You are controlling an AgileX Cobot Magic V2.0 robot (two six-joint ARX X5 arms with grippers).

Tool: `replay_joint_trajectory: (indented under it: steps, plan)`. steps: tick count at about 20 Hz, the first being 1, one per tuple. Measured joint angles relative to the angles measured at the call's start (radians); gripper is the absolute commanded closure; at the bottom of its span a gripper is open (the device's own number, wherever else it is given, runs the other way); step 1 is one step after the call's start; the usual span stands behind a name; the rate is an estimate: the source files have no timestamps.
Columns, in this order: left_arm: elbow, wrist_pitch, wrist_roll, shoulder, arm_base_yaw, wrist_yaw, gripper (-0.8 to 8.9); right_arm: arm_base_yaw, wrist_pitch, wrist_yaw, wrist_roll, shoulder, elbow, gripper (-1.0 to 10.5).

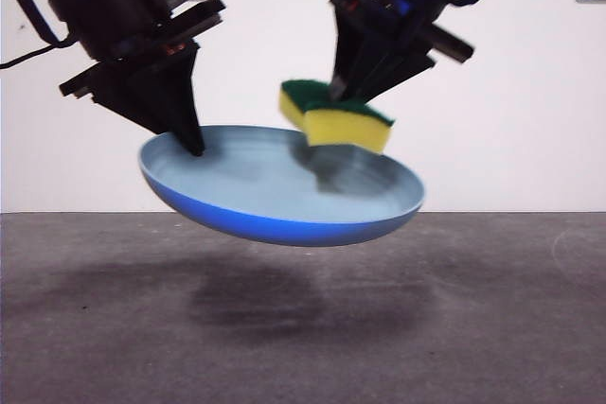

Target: Pick up the plate,pick up the cloth,clean the plate with the cloth

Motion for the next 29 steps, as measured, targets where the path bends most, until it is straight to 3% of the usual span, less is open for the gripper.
replay_joint_trajectory:
  steps: [6,9,11,15,18,21,24,27,29]
  plan:
    - [-0.001,0.050,-0.029,0.002,-0.024,-0.024,8.22,0.097,0.032,0.000,0.029,0.121,0.000,9.6]
    - [-0.001,0.062,-0.029,0.002,-0.018,-0.023,8.22,0.169,-0.034,0.023,0.015,0.124,0.001,9.6]
    - [-0.001,0.069,-0.029,0.002,-0.014,-0.021,8.22,0.193,-0.120,0.104,-0.011,0.124,0.002,9.6]
    - [-0.001,0.069,-0.032,0.002,-0.012,-0.022,8.22,0.148,-0.229,0.377,-0.063,0.124,0.002,9.6]
    - [-0.001,0.064,-0.033,0.002,-0.011,0.006,8.22,0.102,-0.185,0.441,-0.076,0.124,0.002,9.6]
    - [-0.001,0.064,-0.042,0.002,-0.010,0.033,8.22,0.058,-0.092,0.422,-0.081,0.120,0.002,9.6]
    - [-0.001,0.065,-0.051,0.002,-0.005,0.042,8.22,0.032,0.020,0.338,-0.083,0.116,0.002,9.6]
    - [-0.001,0.067,-0.051,0.002,-0.003,0.042,8.22,0.026,0.110,0.196,-0.077,0.114,0.002,9.6]
    - [-0.001,0.087,-0.051,0.002,-0.003,0.054,8.22,0.033,0.160,0.039,-0.048,0.112,0.002,9.6]
